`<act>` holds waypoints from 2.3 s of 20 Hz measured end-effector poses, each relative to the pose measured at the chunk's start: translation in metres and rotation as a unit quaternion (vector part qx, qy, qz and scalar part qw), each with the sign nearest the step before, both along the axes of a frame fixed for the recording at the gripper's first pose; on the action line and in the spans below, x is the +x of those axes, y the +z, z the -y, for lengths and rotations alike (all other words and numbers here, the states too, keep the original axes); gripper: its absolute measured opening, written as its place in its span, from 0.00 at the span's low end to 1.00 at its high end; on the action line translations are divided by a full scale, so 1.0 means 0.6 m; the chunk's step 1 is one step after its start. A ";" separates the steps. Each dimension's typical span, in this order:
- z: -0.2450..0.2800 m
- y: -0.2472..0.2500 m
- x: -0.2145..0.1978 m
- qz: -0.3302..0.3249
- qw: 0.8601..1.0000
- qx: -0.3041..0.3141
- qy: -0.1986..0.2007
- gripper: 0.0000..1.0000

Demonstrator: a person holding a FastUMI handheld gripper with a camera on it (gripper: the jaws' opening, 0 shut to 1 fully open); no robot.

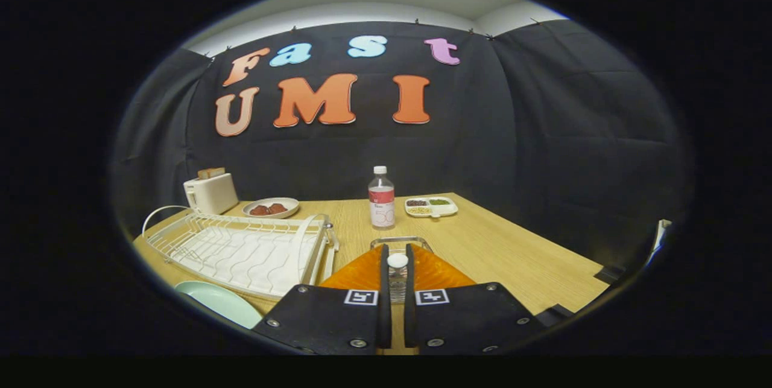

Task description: Take the plate from the dish rack, then take the spoon from the basket and place it into the plate.

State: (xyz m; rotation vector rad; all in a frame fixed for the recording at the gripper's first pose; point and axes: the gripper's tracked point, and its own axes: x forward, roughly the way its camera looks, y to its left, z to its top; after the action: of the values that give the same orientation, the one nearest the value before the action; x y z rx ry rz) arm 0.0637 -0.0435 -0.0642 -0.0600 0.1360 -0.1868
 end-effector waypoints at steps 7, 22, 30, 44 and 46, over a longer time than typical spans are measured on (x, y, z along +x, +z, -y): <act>0.012 0.054 -0.043 0.025 0.999 -0.030 -0.013 0.08; -0.211 0.124 -0.179 0.084 0.985 -0.026 0.147 0.08; -0.357 0.024 -0.213 0.034 0.963 0.015 0.265 0.08; -0.405 -0.087 -0.232 -0.016 0.947 0.057 0.317 0.08; -0.403 -0.096 -0.228 -0.017 0.947 0.066 0.315 0.08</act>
State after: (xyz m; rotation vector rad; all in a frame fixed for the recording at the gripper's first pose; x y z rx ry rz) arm -0.0732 0.1982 -0.1217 0.0287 0.1575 0.4633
